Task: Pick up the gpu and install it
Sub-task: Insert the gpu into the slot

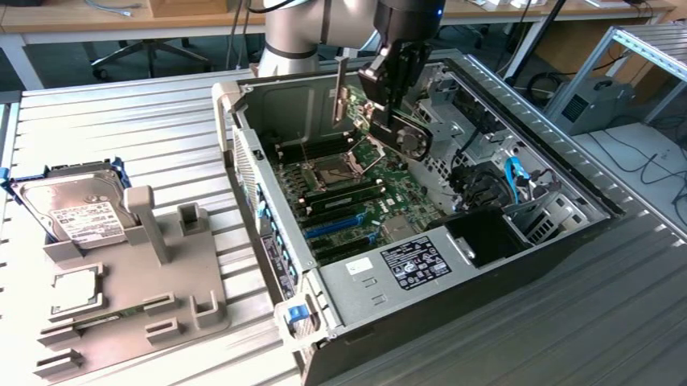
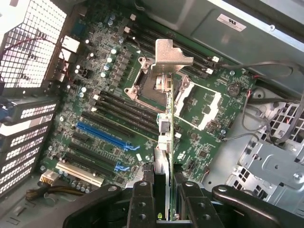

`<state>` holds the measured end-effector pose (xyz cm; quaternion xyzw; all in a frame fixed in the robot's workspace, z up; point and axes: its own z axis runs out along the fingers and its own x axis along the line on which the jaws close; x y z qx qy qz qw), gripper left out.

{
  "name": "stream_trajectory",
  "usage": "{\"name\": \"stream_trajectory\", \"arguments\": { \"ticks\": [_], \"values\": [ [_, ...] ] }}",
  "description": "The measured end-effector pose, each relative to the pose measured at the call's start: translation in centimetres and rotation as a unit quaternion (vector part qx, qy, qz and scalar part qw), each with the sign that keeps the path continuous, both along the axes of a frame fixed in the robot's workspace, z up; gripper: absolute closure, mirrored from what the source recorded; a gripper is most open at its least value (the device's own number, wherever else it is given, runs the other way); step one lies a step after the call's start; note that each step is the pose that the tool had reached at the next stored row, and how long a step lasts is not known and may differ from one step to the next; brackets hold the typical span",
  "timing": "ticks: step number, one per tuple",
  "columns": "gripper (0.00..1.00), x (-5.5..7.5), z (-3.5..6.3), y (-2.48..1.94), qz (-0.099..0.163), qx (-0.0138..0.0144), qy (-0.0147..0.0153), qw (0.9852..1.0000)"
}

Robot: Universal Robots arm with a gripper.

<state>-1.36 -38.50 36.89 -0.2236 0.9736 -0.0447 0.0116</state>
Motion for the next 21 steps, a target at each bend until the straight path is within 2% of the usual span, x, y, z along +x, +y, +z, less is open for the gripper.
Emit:
{"name": "stream_trajectory", "arguments": {
  "ticks": [7, 21],
  "values": [
    [0.74, 0.00, 0.00, 0.00, 0.016, -0.0001, 0.0000, 0.9999],
    [0.74, 0.00, 0.00, 0.00, 0.052, -0.0001, 0.0000, 0.9987]
  ]
}}
